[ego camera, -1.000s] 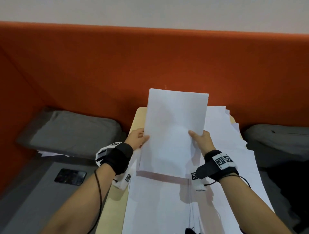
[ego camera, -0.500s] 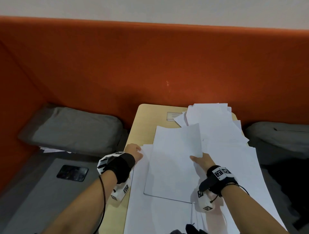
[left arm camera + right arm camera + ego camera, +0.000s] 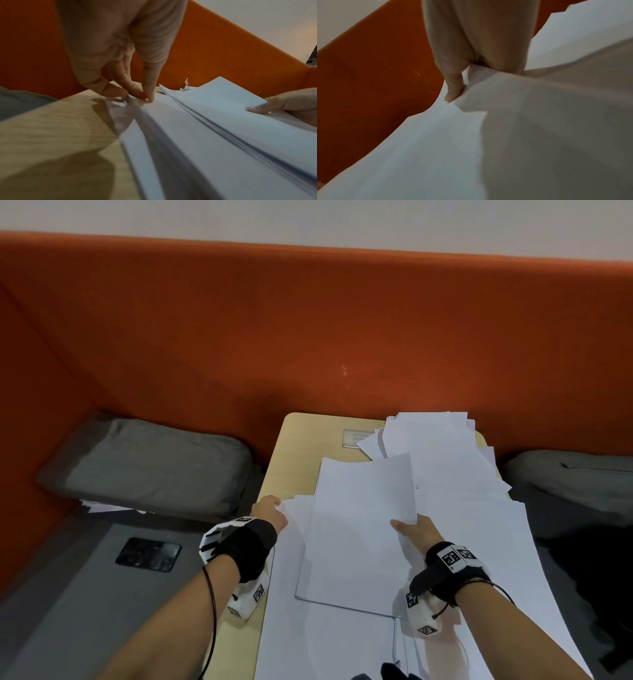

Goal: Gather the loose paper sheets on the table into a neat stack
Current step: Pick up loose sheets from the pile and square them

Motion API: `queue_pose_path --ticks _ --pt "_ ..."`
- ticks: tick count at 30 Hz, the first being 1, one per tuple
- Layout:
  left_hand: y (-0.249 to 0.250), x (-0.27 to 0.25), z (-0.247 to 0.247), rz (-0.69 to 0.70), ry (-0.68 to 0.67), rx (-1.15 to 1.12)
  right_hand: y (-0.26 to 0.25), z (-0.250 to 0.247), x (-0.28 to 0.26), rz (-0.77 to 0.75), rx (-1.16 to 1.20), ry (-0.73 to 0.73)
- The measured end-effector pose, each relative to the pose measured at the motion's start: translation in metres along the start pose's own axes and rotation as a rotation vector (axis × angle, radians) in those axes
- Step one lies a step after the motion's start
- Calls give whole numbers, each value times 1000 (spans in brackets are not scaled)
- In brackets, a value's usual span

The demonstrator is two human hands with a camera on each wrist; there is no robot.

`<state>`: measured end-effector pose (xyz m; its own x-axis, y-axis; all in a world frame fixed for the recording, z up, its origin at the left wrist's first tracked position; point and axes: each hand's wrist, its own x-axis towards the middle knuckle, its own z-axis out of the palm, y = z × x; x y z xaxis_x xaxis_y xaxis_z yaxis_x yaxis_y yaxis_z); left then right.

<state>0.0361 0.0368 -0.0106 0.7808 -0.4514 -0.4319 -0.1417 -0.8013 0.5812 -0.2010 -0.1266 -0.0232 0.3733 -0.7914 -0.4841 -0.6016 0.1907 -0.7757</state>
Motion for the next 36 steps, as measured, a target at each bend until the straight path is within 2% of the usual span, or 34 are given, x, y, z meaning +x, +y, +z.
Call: queue_pose_path --ticks 2,4,7,11,16,17,19,21,22,24,27,29,34,36 --pt "-4 -1 0 -3 16 -63 0 0 1 4 0 -4" --pt "-6 -2 1 51 12 -69 1 0 1 2 4 -4" --pt "-5 -4 2 86 -28 -68 1 0 1 -3 6 5" --pt "-3 -9 4 150 -82 17 2 1 0 -4 11 5" --pt "-13 -13 2 170 -24 -202 4 1 0 0 37 8" --pt "-17 -13 2 180 -46 -219 5 1 0 3 39 3" --pt "-22 -20 4 189 -191 -241 6 1 0 8 46 -11" --pt "-23 -28 7 198 -335 -166 6 0 -1 27 75 -26" --pt "-23 -29 9 206 -353 -137 6 0 -1 29 95 -41" --pt "-20 -30 10 212 -309 -191 3 -2 -5 29 134 -62" --pt "-15 -25 7 147 -142 -377 1 -6 -13 22 204 -85" --pt "-13 -21 6 131 -102 -430 2 -5 -14 14 216 -80" --pt "-6 -22 13 181 -32 -361 7 -2 -12 22 221 -89" --pt "-1 -26 12 187 -59 -309 4 -3 -13 16 234 -90"
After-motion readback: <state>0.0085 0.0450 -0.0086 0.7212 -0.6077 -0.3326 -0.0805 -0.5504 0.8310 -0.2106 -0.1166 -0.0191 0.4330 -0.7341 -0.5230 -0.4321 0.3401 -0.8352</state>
